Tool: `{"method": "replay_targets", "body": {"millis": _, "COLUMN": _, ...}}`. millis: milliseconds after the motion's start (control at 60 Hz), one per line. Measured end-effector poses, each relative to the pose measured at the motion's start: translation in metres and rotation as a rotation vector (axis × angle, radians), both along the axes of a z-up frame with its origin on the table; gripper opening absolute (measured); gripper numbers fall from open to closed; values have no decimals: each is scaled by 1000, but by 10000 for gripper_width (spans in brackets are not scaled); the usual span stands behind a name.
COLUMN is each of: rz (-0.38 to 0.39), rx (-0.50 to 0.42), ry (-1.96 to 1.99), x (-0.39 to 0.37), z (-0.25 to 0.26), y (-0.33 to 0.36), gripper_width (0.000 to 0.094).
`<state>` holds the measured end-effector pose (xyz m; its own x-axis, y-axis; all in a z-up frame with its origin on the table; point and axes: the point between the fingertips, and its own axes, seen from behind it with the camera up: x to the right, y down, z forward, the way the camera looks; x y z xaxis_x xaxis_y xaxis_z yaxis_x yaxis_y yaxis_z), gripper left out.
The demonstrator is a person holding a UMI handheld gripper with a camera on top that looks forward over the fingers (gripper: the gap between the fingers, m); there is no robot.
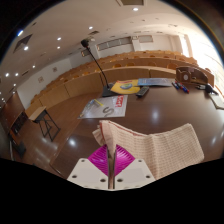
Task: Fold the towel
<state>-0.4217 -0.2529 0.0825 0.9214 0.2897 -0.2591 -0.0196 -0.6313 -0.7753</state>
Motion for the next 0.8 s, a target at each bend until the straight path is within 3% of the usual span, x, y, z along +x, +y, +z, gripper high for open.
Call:
{"method": "replay_targets", "body": {"millis": 200, "rz": 17, "rx": 50, "ry": 245, "x": 43, "z": 88, "y": 11, "gripper_width": 45}}
{"method": "replay_targets", "body": {"millis": 283, "rz": -23, "rx": 42, "ry": 217, "x": 87, "z": 72, "y": 32, "gripper_width": 46}}
{"method": "replay_targets", "body": {"millis": 417, "rz": -76, "rx": -47, "ry": 131, "x": 146, "z": 9, "y": 58, "gripper_width": 72}}
{"method": "replay_targets", "body": {"millis": 483, "rz": -78, "rx": -63, "ry": 76, "x": 172, "z": -17, "y": 66, "gripper_width": 202}}
{"method": "replay_targets", "body": {"millis": 667, "rz": -160, "rx": 40, "ry": -154, "x": 253, "z": -26, "y": 88, "gripper_width": 835}}
{"method": "replay_targets", "body": {"millis": 683, "rz": -169, "rx": 51, "ry": -169, "x": 257, "z": -25, "y": 86, "gripper_width": 866}}
{"method": "replay_targets", "body": {"millis": 800, "rz": -195, "rx": 114, "ry": -221, "x": 271, "z": 5, "y": 75, "gripper_width": 848}}
